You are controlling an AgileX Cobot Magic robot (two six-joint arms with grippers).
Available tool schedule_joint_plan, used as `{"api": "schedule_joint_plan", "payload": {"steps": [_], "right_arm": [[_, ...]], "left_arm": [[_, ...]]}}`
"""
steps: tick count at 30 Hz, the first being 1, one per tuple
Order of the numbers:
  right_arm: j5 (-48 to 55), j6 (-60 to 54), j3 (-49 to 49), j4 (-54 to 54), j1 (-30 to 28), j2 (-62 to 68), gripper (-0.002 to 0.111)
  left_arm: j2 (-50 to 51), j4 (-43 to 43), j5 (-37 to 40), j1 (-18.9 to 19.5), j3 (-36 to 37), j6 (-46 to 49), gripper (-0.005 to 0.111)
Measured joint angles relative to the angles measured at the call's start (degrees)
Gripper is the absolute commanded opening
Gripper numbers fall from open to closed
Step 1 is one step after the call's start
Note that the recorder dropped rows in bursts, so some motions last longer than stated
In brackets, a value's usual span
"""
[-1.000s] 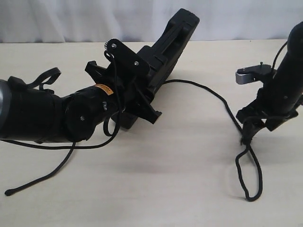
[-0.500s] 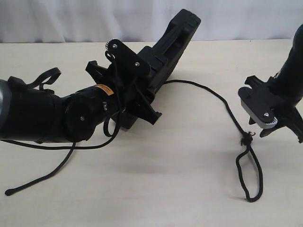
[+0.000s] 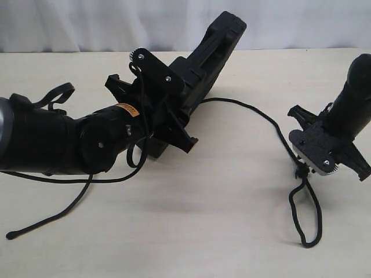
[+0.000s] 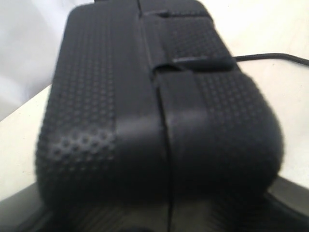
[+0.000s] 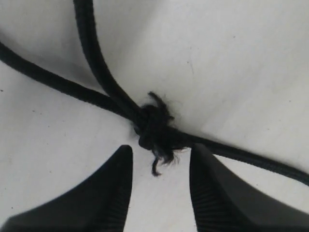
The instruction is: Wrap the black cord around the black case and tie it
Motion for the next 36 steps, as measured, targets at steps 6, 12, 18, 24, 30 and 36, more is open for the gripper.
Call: {"api": "schedule_joint_plan", "payload": {"steps": [6, 12, 18, 24, 30, 36], "right_arm": [[-2.37, 0.0, 3.68, -4.13, 1.83, 0.0, 0.037], [-8.84, 0.0, 5.29, -4.47, 3.97, 0.0, 0.037], [-9.64, 0.0, 5.29, -3.92, 3.97, 0.44, 0.037], [-8.5, 0.0, 5.29, -3.92, 3.97, 1.33, 0.016], [-4.06, 5.43, 5.41, 5.52, 3.97, -0.46, 0.004], [-3.33, 11.69, 5.54, 28.95, 3.97, -6.28, 0.004]], "left_arm": [[0.0, 0.0, 0.0, 0.0, 0.0, 0.0, 0.0], [0.0, 0.32, 0.04, 0.0, 0.0, 0.0, 0.0], [0.0, 0.37, 0.04, 0.0, 0.0, 0.0, 0.0], [0.0, 0.47, 0.04, 0.0, 0.0, 0.0, 0.0], [0.0, 0.47, 0.04, 0.0, 0.0, 0.0, 0.0], [0.0, 0.47, 0.04, 0.0, 0.0, 0.0, 0.0]]}}
